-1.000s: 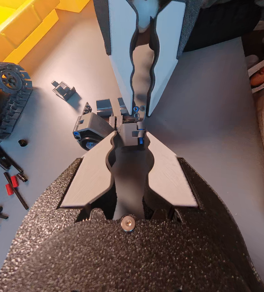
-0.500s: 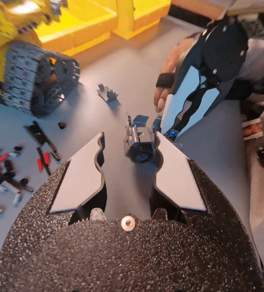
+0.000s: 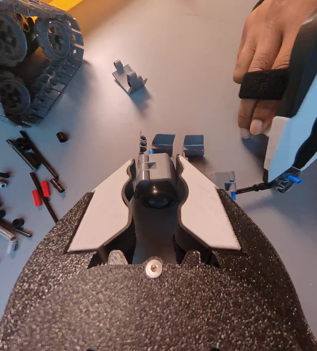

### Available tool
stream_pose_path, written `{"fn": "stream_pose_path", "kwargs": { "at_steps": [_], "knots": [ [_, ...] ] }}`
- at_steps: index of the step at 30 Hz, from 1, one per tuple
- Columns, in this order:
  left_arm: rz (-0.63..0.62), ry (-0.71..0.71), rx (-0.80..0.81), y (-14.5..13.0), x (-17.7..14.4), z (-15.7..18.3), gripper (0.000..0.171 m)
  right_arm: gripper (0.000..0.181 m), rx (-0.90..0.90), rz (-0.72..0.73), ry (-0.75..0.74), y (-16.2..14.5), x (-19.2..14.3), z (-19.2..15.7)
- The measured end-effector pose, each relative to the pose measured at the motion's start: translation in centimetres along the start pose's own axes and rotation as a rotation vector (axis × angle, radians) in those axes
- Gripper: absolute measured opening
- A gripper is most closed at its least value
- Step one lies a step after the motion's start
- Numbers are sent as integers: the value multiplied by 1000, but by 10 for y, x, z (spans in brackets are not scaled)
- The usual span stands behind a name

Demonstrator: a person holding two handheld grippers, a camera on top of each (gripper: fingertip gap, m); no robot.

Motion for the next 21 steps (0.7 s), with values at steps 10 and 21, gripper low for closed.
{"fn": "stream_pose_path", "kwargs": {
  "at_steps": [10, 21],
  "knots": [
    [150, -42, -67, 1, -14, -4, 64, 16, 160, 175, -176, -17, -36, 32],
    [619, -312, -130, 17, -58, 14, 39, 16, 53, 343, -645, 0, -44, 55]
  ]
}}
Point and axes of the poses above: each gripper's, where its closed fingertips meet, x out along the fingers, y out of its top, z = x × y across the jaws, the point moved 9 cm from there along -x, back along the fingers, and after that the axes turned 9 degrees about -y, right-handed, at the moved point
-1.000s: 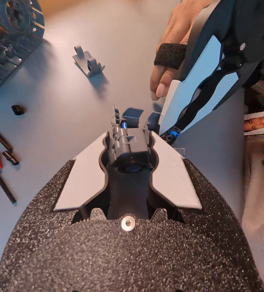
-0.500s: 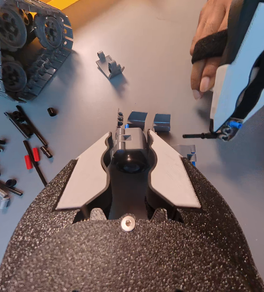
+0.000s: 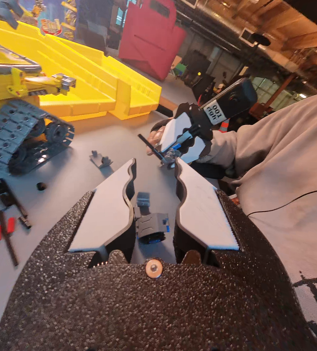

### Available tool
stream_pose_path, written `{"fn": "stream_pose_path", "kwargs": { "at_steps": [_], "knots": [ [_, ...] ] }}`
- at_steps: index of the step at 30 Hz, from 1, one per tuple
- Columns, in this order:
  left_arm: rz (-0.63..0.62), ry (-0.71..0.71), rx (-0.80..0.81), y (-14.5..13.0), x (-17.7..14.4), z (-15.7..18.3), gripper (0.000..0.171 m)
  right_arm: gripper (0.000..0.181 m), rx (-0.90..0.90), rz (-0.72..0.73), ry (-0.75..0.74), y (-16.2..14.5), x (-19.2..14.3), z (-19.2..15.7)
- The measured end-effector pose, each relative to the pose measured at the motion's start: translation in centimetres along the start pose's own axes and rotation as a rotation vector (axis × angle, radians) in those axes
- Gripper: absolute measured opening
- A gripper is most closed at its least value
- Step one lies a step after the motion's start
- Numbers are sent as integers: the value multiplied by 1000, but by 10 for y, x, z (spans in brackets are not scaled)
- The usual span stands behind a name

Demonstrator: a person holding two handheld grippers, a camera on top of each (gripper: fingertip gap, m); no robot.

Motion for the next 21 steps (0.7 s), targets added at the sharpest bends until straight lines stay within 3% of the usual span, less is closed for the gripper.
{"fn": "stream_pose_path", "kwargs": {
  "at_steps": [8, 9, 16, 21],
  "knots": [
    [31, -82, -23, -3, 20, 15, 25, 16, 55, 96, -57, 15, 5, -3],
    [42, -113, -32, -2, 20, 17, 17, 16, 95, 108, -40, 15, 5, -2],
    [14, -104, -30, -4, 17, 17, 5, 18, 345, 69, 94, 2, 7, 4],
    [-75, -24, 106, -3, 12, 21, 3, 19, 406, 53, 173, -1, 4, 6]
  ]
}}
Point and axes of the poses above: each gripper's, where its closed fingertips meet, x out along the fingers, y out of its top, z = x × y across the jaws, the point moved 9 cm from there along -x, back along the fingers, and after that the axes turned 9 degrees about -y, right-handed, at the moved point
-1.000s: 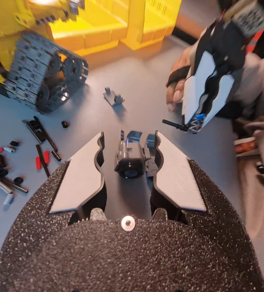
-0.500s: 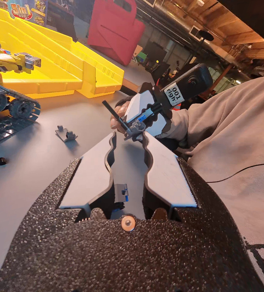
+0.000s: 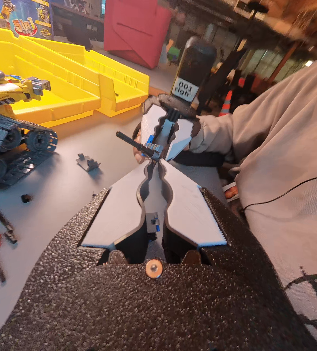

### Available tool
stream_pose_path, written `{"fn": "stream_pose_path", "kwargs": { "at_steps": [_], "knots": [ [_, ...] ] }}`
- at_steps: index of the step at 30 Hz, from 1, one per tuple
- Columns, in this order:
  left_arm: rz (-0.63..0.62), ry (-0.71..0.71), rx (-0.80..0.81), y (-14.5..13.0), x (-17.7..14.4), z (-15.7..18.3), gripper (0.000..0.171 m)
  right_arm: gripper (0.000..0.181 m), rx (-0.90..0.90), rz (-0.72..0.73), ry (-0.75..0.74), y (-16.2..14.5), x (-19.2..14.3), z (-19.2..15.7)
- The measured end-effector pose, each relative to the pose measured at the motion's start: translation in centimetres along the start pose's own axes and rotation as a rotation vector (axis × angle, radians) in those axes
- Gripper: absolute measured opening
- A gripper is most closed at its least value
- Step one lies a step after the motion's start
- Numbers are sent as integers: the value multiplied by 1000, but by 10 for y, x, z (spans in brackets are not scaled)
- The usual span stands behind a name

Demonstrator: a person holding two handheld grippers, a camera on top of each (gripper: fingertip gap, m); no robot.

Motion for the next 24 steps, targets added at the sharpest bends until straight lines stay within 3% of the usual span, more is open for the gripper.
{"fn": "stream_pose_path", "kwargs": {
  "at_steps": [5, 9, 14, 18, 21, 24],
  "knots": [
    [-191, 141, 259, -6, 6, 11, 3, 17, 122, -35, 69, -1, -6, 6],
    [-263, 167, 329, -11, 12, 16, 2, 9, 66, -83, 48, -5, -6, 5],
    [-255, 146, 319, -12, 11, 16, 3, 6, 4, -84, 46, -4, -7, 4],
    [-180, 128, 288, -9, 9, 15, 7, 5, -11, -36, 20, 0, -8, 4],
    [-149, 144, 344, -6, 9, 19, 17, 4, 58, 12, 21, 4, -6, 3],
    [-134, 211, 422, -3, 8, 21, 12, 4, 138, 58, 5, 6, -4, 4]
  ]
}}
Point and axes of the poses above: each gripper's, where its closed fingertips meet, x out along the fingers, y out of its top, z = x × y across the jaws, the point moved 9 cm from there along -x, back along the fingers, and after that the axes turned 9 degrees about -y, right-handed, at the moved point
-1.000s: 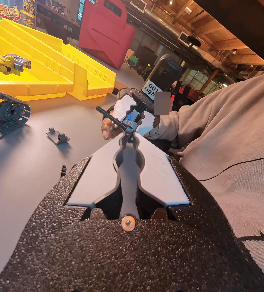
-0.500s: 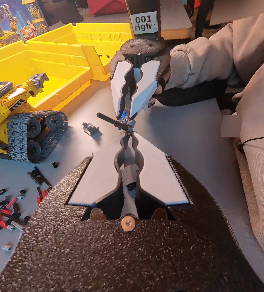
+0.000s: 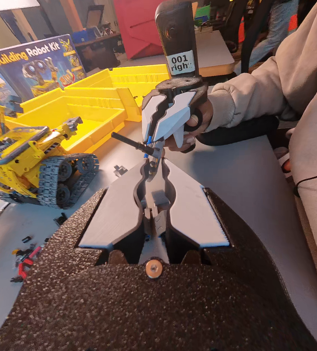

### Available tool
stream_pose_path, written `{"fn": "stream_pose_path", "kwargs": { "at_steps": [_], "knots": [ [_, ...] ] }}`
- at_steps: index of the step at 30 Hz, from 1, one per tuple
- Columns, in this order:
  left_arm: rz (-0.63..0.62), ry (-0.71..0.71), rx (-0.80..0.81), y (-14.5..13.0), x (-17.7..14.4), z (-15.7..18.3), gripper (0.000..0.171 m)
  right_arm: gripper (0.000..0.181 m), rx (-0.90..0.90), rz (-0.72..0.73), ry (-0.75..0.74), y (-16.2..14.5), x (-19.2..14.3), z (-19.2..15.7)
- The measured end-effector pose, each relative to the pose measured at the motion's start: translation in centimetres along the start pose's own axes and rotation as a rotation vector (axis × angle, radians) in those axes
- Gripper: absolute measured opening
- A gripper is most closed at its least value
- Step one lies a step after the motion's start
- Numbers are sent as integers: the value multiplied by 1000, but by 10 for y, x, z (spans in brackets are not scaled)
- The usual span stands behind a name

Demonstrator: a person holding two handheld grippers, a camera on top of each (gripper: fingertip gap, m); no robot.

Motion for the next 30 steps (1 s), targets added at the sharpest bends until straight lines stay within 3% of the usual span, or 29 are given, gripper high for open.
{"fn": "stream_pose_path", "kwargs": {
  "at_steps": [5, 8, 14, 20, 30],
  "knots": [
    [-45, 56, 70, -1, 0, 2, 9, 5, 37, -13, 13, -3, 2, 1],
    [-69, -6, 75, -2, 2, 6, 7, 5, 1, -45, 59, -3, 0, -3],
    [-122, -164, 27, -9, 5, 11, 0, 5, -234, -171, 98, -9, -3, -11],
    [-117, -213, 21, -10, 6, 14, 0, 5, -193, -190, 134, -10, -5, -13],
    [-63, -154, 85, -4, 3, 15, 1, 4, -104, -150, 125, -4, -5, -11]
  ]
}}
Point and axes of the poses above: each gripper's, where its closed fingertips meet, x out along the fingers, y out of its top, z = x × y across the jaws, the point moved 9 cm from there along -x, back along the fingers, and after that the axes turned 9 degrees about -y, right-handed, at the moved point
